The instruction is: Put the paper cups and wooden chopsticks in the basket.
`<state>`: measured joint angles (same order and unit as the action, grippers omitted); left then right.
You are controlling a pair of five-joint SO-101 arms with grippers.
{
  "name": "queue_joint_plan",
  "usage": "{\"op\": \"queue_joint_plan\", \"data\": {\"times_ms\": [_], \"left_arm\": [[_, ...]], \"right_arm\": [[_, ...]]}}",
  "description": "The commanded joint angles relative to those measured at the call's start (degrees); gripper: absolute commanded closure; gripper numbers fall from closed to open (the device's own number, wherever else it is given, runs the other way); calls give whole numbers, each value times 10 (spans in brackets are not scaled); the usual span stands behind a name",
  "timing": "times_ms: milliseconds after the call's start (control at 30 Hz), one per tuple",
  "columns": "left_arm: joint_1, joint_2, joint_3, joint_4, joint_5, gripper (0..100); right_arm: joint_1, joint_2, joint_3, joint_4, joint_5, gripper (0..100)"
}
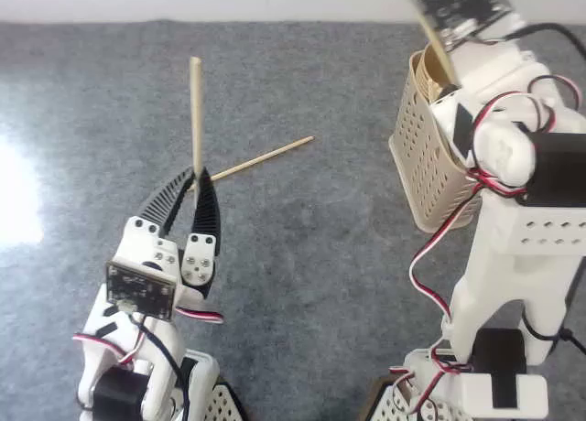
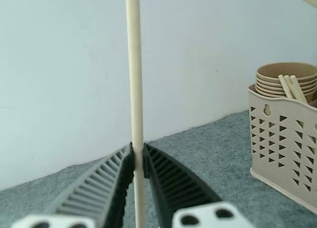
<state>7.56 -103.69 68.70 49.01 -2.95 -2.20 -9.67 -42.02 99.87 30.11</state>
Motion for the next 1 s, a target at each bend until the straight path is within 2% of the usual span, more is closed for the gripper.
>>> {"op": "queue_joint_plan", "data": {"times_ms": [0, 233, 567, 800, 967], "left_arm": [[17, -5, -22, -28, -8, 987], [12, -5, -13, -34, -8, 987], [13, -5, 42, -57, -7, 987], [12, -5, 44, -55, 10, 987], [16, -5, 70, -55, 33, 985]], "right_arm": [[9, -18, 52, -51, -59, 991], [16, -47, 237, -189, -136, 991], [32, -315, 662, -426, -140, 991], [78, -329, 727, -471, -139, 991], [80, -322, 751, -487, -139, 991]]}}
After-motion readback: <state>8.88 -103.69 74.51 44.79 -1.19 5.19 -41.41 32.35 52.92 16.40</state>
